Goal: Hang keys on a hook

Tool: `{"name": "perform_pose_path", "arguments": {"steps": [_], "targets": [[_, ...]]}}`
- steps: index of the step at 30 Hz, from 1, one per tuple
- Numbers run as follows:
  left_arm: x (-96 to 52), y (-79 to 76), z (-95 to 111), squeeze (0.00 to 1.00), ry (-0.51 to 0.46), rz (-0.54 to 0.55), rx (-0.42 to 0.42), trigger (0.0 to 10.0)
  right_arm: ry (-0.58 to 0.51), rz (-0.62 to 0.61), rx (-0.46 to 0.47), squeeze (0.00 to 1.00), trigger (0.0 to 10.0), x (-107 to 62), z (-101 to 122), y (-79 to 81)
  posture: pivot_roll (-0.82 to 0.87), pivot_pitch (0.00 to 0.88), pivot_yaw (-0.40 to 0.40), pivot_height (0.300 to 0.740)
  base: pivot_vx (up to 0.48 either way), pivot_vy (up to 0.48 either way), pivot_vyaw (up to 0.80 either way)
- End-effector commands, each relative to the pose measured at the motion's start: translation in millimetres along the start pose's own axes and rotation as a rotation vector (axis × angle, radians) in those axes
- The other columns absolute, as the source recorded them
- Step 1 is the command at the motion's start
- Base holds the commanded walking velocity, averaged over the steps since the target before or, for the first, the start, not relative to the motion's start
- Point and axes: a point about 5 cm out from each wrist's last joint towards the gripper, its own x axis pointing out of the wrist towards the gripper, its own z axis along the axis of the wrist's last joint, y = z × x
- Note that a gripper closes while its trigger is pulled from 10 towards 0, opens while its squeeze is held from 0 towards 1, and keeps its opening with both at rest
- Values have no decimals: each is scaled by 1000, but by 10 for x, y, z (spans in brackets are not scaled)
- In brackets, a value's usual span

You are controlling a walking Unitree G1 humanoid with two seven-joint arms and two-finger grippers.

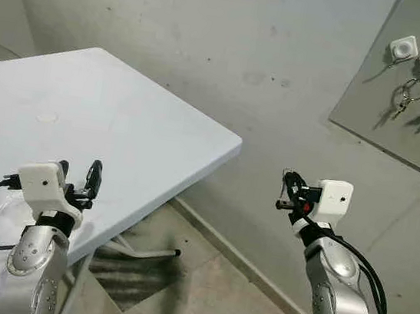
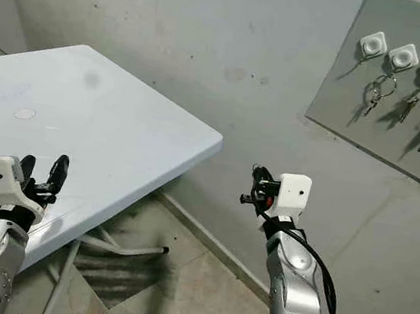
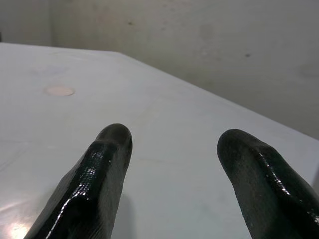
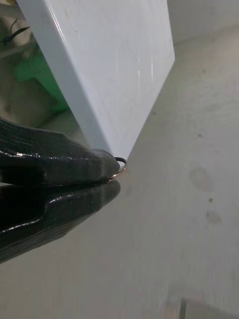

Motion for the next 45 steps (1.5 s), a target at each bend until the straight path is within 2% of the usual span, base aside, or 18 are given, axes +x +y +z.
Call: {"name": "perform_pose_path", "arguments": {"steps": [1, 32, 45], "targets": [[5, 0, 14, 0, 1, 1, -6, 10000, -23, 3, -8, 0, 10000, 14, 61, 4, -69, 0, -55, 732, 281, 0, 0], [-13, -14, 14, 0, 5, -10, -8, 10000, -13, 3, 3, 0, 10000, -7, 49, 4, -69, 0, -53, 732, 339, 0, 0], [-34, -19, 5, 0, 13, -10, -8, 10000, 4, 15, 5, 0, 10000, -18, 31, 18, -67, 0, -54, 732, 432, 0, -608]]}}
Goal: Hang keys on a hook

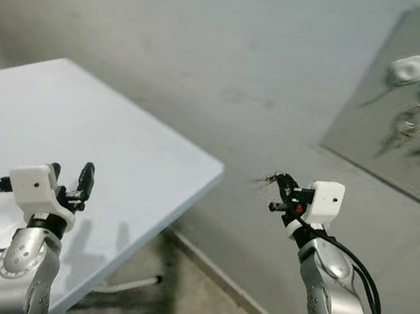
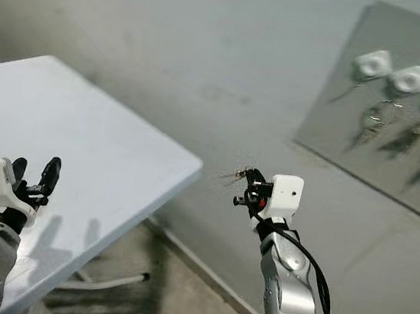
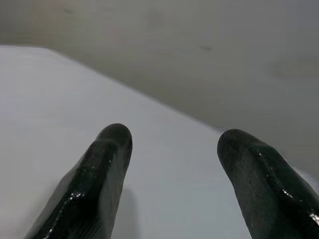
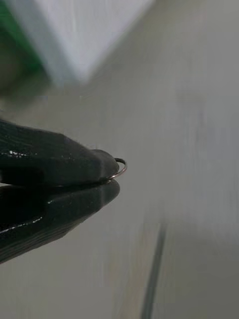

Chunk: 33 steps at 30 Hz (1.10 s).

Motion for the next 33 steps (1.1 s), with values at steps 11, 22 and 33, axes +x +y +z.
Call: {"name": "perform_pose_path", "arguments": {"steps": [11, 22, 33], "targets": [[-42, -48, 55, 0, -25, -48, 27, 10000, -8, 28, -4, 0, 10000, 17, 33, 58, -64, 0, -58, 732, 118, 0, -123], [-71, -308, 141, 0, -51, -222, 86, 10000, 1, 68, -13, 0, 10000, 14, 39, 76, -62, 0, -64, 732, 0, 0, 0], [-96, -636, 226, 0, -69, -424, 137, 10000, -15, 165, -21, 0, 10000, 47, 110, 173, -59, 0, -73, 732, 0, 0, 0]]}}
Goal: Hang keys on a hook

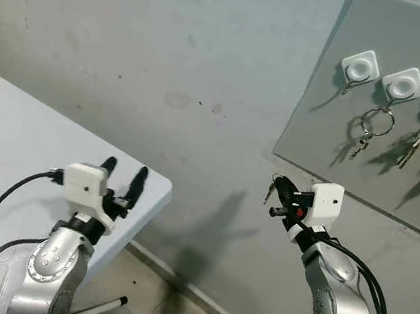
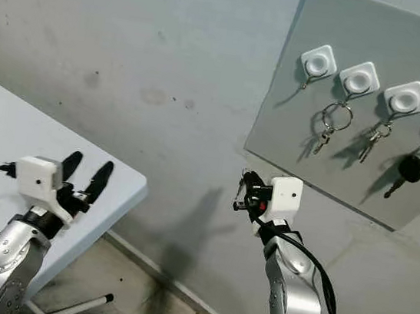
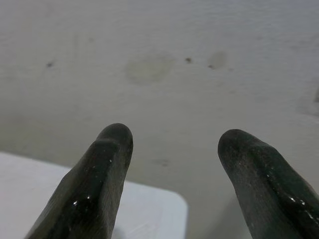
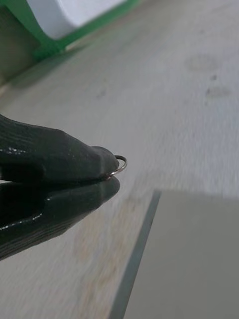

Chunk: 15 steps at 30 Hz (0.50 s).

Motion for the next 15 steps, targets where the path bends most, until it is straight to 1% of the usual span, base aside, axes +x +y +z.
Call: {"name": "perform_pose_path", "arguments": {"steps": [1, 2, 4, 5, 8, 11, 15], "targets": [[47, -84, 77, 0, -15, -59, 26, 10000, -26, 34, -8, 0, 10000, 44, 94, 25, -59, 0, -73, 732, 0, 0, 0], [47, -84, 77, 0, -15, -59, 26, 10000, -26, 34, -8, 0, 10000, 44, 94, 25, -59, 0, -73, 732, 0, 0, 0], [133, -207, 176, 0, -32, -132, 48, 10000, -46, 94, -9, 0, 10000, 95, 155, 108, -60, 0, -74, 732, 0, 0, 0], [138, -213, 182, 0, -33, -136, 50, 10000, -48, 99, -9, 0, 10000, 98, 159, 114, -60, 0, -74, 732, 0, 0, 0], [226, -288, 306, 0, -71, -182, 65, 10000, -81, 166, -8, 0, 10000, 143, 245, 213, -56, 8, -73, 732, 0, 0, 0], [261, -332, 382, 0, -94, -214, 66, 10000, -115, 209, 6, 0, 10000, 165, 324, 285, -56, 12, -72, 732, 0, 0, 0], [320, -382, 505, 0, -120, -262, 97, 10000, -184, 253, 32, 0, 10000, 213, 507, 383, -54, 23, -66, 732, 0, 0, 0]]}}
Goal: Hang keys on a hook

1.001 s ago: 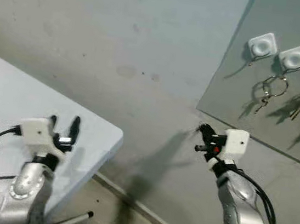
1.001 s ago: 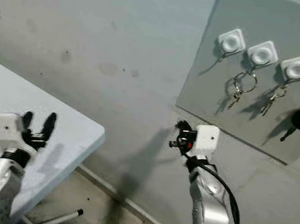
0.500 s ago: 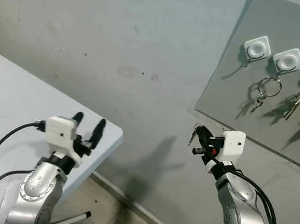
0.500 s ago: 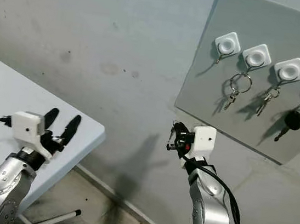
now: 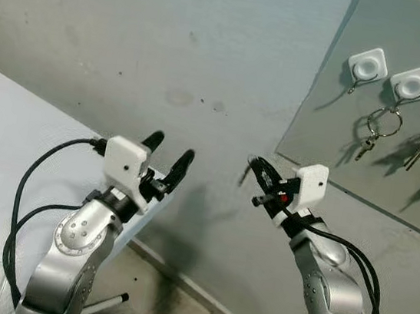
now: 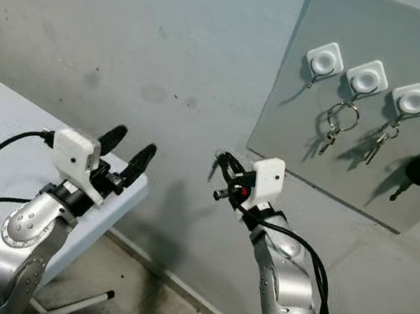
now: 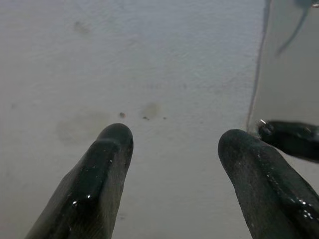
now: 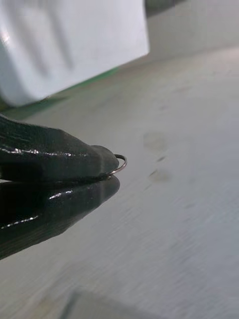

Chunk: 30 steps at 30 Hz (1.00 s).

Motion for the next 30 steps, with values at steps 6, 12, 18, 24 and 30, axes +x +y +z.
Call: {"name": "perform_pose_path", "arguments": {"steps": [6, 12, 18, 24, 30], "targets": [[115, -72, 190, 0, -37, -91, 56, 10000, -125, 46, 8, 0, 10000, 95, 316, 49, -53, 28, -65, 732, 0, 0, 0], [210, -105, 318, 0, -68, -134, 55, 10000, -184, 36, 12, 0, 10000, 106, 459, 30, -68, 40, -53, 732, 0, 0, 0], [312, -164, 515, 0, -118, -205, 71, 10000, -233, -21, 50, 0, 10000, 68, 604, -67, -74, 49, -45, 732, 0, 0, 0], [346, -178, 576, 0, -128, -225, 74, 10000, -264, -44, 88, 0, 10000, 49, 677, -116, -76, 54, -42, 732, 0, 0, 0], [380, -256, 633, 0, -134, -273, 85, 10000, -332, -67, 143, 0, 10000, 68, 868, -178, -73, 65, -44, 732, 0, 0, 0]]}}
